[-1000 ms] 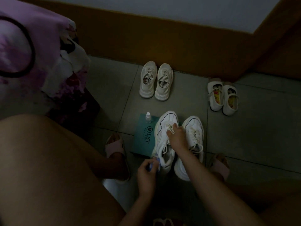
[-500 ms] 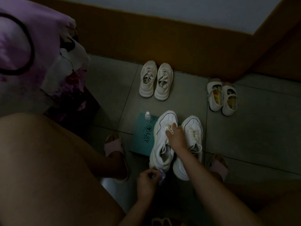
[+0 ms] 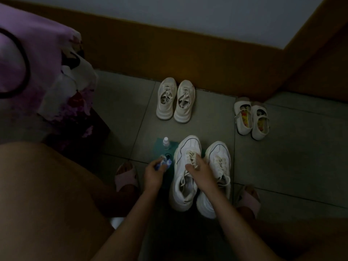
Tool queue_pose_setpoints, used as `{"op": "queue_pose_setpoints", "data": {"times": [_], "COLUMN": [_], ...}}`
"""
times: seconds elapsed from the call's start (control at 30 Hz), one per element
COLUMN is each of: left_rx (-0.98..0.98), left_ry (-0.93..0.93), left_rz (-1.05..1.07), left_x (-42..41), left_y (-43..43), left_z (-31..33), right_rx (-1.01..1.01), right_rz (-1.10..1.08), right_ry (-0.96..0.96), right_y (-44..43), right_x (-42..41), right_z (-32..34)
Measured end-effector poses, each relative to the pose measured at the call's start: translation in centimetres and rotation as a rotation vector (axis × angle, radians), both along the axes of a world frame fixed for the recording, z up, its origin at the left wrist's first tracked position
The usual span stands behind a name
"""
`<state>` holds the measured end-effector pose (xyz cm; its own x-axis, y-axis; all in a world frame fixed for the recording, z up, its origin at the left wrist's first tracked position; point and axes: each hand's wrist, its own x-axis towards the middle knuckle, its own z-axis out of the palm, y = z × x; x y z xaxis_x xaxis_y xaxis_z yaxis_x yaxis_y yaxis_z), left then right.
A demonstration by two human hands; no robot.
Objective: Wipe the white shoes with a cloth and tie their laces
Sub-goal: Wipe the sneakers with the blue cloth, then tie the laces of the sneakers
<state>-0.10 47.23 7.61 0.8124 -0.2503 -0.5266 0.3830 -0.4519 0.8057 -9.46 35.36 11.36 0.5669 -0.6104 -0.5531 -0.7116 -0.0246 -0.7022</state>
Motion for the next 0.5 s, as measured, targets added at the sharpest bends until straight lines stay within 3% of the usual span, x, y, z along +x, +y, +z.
{"op": "queue_pose_setpoints", "data": {"times": [0.23,0.4,0.5], "left_rx": [-0.016,0.117,-0.001], "left_ry": [-0.005,-0.342,-0.338], "left_rz": [-0.239,-0.261,-0.473], "left_x": [1.1,0.8,0.2], "left_y": [-0.3,-0.5,-2.0], "left_z": [-0.4,1.2,3.0], "right_rx": [0.035,-0.036,-0.13], "right_rz": [-0.049,-0.085,-0.058], "right_ry": [-0.076,-0.12,-0.117], "right_y": [0.9,0.9,1.0], "right_x": [-1.7,-2.7,-2.9], "right_z": [1.2,1.4,1.5]}}
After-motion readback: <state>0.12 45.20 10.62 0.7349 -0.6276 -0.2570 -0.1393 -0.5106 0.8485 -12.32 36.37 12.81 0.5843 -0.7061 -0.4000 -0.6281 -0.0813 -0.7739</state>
